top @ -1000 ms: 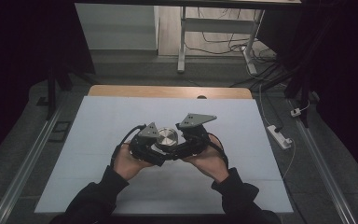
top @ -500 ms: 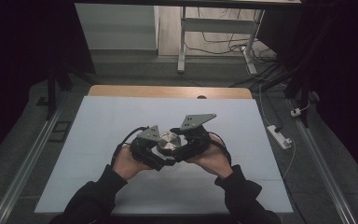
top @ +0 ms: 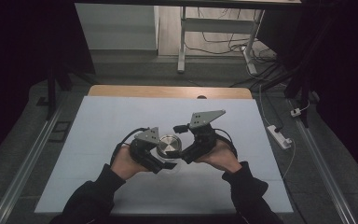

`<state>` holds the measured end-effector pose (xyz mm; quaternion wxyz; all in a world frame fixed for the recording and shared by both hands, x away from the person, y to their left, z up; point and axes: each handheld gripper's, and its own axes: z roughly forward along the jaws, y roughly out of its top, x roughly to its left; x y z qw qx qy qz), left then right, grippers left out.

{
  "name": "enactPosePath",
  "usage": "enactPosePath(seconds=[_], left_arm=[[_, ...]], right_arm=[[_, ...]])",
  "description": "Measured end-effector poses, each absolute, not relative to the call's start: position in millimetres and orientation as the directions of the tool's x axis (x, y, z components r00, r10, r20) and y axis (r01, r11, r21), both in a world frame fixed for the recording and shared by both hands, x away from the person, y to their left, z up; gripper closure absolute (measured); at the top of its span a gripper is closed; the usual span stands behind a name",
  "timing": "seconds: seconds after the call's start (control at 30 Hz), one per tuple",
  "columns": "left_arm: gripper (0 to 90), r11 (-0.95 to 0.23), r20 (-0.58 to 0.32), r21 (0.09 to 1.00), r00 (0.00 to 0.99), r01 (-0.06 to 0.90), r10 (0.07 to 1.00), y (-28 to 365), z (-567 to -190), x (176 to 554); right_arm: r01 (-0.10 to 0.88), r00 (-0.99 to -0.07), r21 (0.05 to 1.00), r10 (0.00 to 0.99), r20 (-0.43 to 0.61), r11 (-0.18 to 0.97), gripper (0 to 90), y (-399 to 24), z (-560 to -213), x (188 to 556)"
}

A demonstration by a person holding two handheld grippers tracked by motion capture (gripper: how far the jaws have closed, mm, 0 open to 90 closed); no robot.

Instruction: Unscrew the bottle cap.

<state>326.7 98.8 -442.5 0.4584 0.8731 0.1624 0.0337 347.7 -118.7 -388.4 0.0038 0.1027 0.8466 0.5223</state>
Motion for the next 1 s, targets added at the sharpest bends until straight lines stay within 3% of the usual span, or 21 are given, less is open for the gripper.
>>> enactPosePath(seconds=[0.23, 0.5, 0.63, 0.83, 0.9, 1.0], left_arm=[[15.3, -0.505, -0.07, 0.803, 0.891, 0.317, 0.448, 103.2, -442.6, 329.4], [15.3, -0.526, -0.046, 0.791, 0.889, 0.311, 0.456, 97.6, -441.6, 326.5], [15.3, -0.529, -0.056, 0.791, 0.898, 0.306, 0.437, 97.2, -442.2, 326.5], [15.3, -0.525, -0.101, 0.809, 0.943, 0.263, 0.318, 100.0, -441.5, 326.0], [15.3, -0.515, -0.123, 0.826, 0.965, 0.229, 0.232, 100.6, -440.1, 324.6], [15.3, -0.51, -0.133, 0.835, 0.975, 0.206, 0.176, 99.0, -439.2, 322.2]], right_arm=[[0.195, -0.922, 0.871, 0.388, 0.005, 0.451, 6.3, -108.9, -380.7, 334.9], [0.198, -0.894, 0.856, 0.446, -0.043, 0.478, 15.1, -91.8, -392.0, 328.1], [0.189, -0.911, 0.849, 0.411, -0.036, 0.494, 19.2, -91.9, -392.1, 327.3], [0.166, -0.954, 0.853, 0.299, 0.012, 0.495, 19.3, -101.2, -389.6, 332.8], [0.155, -0.979, 0.868, 0.194, 0.069, 0.472, 19.4, -109.8, -388.6, 338.8], [0.11, -0.994, 0.885, 0.062, 0.092, 0.453, 19.3, -117.3, -389.0, 341.8]])
